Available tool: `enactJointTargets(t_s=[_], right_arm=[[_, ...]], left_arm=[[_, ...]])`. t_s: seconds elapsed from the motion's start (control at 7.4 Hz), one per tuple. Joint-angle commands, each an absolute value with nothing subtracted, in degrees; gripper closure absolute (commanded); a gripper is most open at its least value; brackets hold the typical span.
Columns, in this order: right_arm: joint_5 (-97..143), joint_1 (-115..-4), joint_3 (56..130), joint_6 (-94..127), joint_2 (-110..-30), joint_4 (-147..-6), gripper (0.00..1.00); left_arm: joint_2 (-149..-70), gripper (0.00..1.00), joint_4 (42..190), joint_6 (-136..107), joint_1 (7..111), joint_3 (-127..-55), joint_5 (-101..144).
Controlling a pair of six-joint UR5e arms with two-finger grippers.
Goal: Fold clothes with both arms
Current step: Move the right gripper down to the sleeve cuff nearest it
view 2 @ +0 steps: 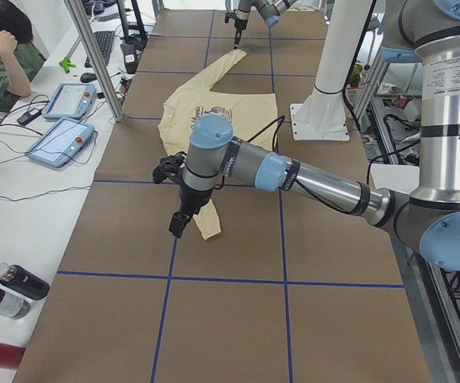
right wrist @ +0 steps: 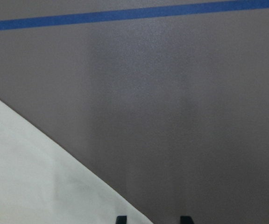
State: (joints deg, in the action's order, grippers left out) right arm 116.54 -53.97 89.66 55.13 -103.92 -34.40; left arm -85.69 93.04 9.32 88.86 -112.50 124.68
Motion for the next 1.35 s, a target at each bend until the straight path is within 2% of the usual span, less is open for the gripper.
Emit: enactJointTargets(t_s=[0.0, 0.27, 0.54, 0.81, 0.95, 1.22], right_arm=[[116.63, -53.79, 89.30, 55.20, -103.89, -34.45, 0.51], [116.63, -53.61, 89.38, 55.72, -103.80, -34.45, 0.57], [116.63, -53.44, 89.38, 55.81, -103.80, -34.37, 0.58], [116.89, -53.44, 89.47, 55.90, -103.71, -34.37, 0.97], [116.98, -53.44, 89.56, 55.90, -103.80, -34.37, 1.00], [118.73, -53.61, 92.18, 55.99, -103.54, -34.97, 1.00]], left_arm=[[-85.69, 0.00, 93.08, 9.32, 88.86, -112.41, 124.63], [-85.69, 0.00, 93.08, 9.32, 88.86, -112.15, 124.72], [-85.69, 0.00, 93.08, 9.32, 88.86, -112.06, 125.76], [-85.69, 0.00, 93.08, 9.32, 88.86, -112.06, 125.77], [-85.69, 0.00, 93.08, 9.32, 88.86, -111.97, 125.77], [-85.69, 0.00, 93.08, 9.32, 88.86, -112.06, 125.77]])
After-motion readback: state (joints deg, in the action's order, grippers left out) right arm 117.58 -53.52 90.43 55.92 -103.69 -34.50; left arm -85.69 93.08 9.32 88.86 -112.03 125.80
